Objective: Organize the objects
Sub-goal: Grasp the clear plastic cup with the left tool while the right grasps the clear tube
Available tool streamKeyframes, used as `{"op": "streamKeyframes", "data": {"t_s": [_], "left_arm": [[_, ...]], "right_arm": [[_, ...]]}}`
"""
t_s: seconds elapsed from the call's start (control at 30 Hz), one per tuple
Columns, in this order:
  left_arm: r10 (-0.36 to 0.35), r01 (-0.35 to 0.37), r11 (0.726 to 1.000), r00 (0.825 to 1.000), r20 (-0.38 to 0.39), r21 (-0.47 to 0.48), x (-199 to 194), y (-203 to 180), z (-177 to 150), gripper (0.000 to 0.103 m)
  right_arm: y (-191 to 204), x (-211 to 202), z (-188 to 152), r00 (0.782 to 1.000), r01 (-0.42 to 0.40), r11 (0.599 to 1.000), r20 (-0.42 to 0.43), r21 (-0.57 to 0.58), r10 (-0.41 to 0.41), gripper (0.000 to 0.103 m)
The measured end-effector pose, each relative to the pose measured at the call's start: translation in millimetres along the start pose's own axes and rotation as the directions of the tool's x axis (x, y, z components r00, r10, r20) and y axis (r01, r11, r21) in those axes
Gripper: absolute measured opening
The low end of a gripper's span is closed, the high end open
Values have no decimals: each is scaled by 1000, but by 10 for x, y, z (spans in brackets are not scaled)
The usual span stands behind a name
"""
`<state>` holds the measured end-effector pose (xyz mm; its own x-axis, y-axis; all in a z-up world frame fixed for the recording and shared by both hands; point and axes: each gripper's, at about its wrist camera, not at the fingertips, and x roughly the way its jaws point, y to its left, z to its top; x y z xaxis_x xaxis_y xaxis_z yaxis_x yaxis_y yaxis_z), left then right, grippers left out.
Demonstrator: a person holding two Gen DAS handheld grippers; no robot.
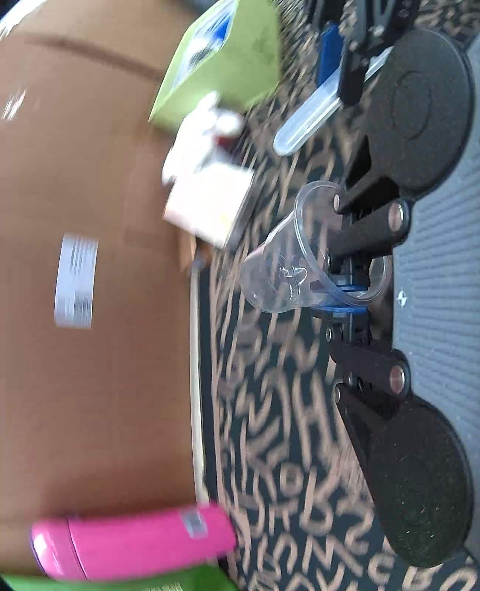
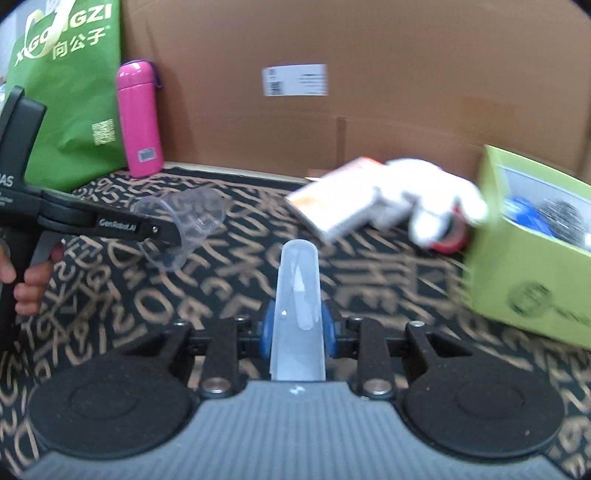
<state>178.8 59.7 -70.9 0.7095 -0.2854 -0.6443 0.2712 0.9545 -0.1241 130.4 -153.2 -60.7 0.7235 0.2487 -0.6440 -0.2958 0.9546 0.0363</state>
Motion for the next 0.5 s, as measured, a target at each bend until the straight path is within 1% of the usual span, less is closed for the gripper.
{"op": "streamKeyframes", "data": {"t_s": [0.1,0.17,0.27,0.37,0.47,0.5], "left_arm": [[-46,47,997,999,-9,60,-5,-279,-57,6],[-61,62,995,998,-14,84,-2,-415,-83,6],[-40,41,991,999,-11,127,14,-556,-121,6],[-18,21,992,1000,-19,126,76,-611,-149,6],[12,-11,993,1000,-4,118,93,-640,-149,11],[23,-22,993,1000,-3,115,110,-646,-142,19]], "right_arm": [[-180,-175,-154,999,41,999,-7,33,-41,26],[-280,-276,-275,998,55,997,-10,62,-55,26],[-333,-269,-367,997,71,994,-18,79,-69,27],[-377,-292,-426,998,59,995,-6,82,-59,27],[-375,-282,-437,998,57,995,-1,79,-57,30],[-367,-277,-437,998,56,995,0,79,-56,31]]}}
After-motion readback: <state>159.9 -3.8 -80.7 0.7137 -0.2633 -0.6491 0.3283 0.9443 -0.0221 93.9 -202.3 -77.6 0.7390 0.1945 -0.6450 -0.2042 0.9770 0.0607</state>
